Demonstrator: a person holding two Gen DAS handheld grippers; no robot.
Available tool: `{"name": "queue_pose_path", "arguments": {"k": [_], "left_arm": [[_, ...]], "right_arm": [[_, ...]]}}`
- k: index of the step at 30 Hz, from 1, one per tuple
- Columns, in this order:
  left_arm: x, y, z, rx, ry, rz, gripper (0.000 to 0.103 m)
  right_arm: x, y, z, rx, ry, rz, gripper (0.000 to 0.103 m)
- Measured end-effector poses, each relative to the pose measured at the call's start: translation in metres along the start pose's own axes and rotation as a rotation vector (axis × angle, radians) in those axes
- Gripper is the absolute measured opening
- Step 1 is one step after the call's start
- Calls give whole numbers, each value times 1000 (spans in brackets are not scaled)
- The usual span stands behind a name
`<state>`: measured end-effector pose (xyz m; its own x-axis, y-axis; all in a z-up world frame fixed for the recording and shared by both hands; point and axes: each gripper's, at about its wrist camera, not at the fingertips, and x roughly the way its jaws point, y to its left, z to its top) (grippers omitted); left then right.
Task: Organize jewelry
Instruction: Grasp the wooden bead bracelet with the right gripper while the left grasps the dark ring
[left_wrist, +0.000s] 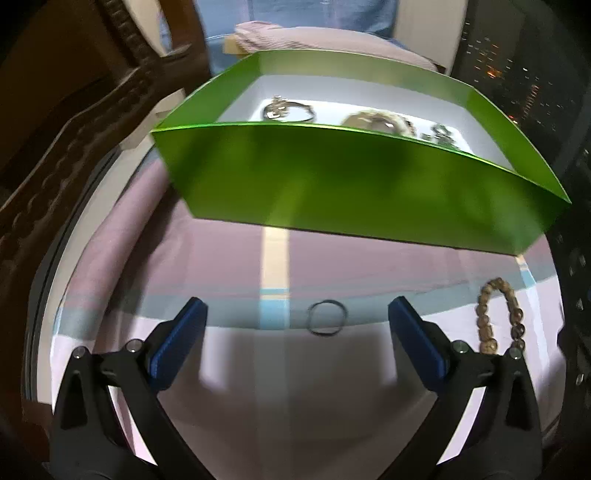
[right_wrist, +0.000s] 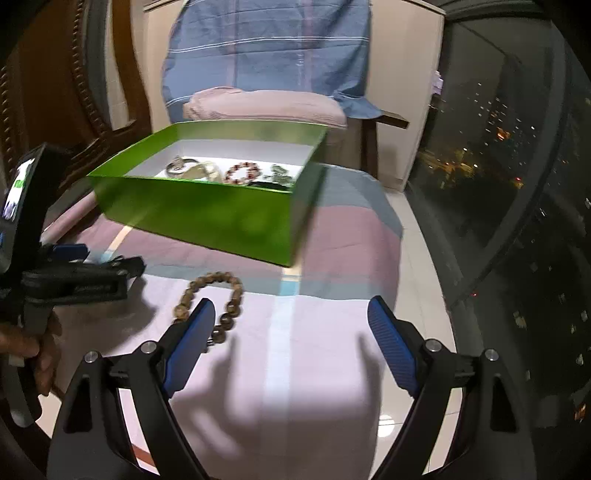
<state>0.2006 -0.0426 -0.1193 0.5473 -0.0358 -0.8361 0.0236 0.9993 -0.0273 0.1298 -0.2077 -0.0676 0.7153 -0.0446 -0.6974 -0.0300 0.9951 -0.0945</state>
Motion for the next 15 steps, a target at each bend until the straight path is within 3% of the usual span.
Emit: {"name": "queue_pose_path", "arguments": {"k": [5, 11, 15], "left_arm": [[-13, 16, -8, 13, -11, 62, 97], [-66, 18, -25, 89, -163, -9, 98], [-78, 16, -29, 98, -190, -60, 98]], "right_arm": [[-3, 2, 0, 2, 27, 33, 84], [-19, 13, 3, 0, 29, 71, 87], [-20, 18, -1, 8, 37, 84, 87]]}}
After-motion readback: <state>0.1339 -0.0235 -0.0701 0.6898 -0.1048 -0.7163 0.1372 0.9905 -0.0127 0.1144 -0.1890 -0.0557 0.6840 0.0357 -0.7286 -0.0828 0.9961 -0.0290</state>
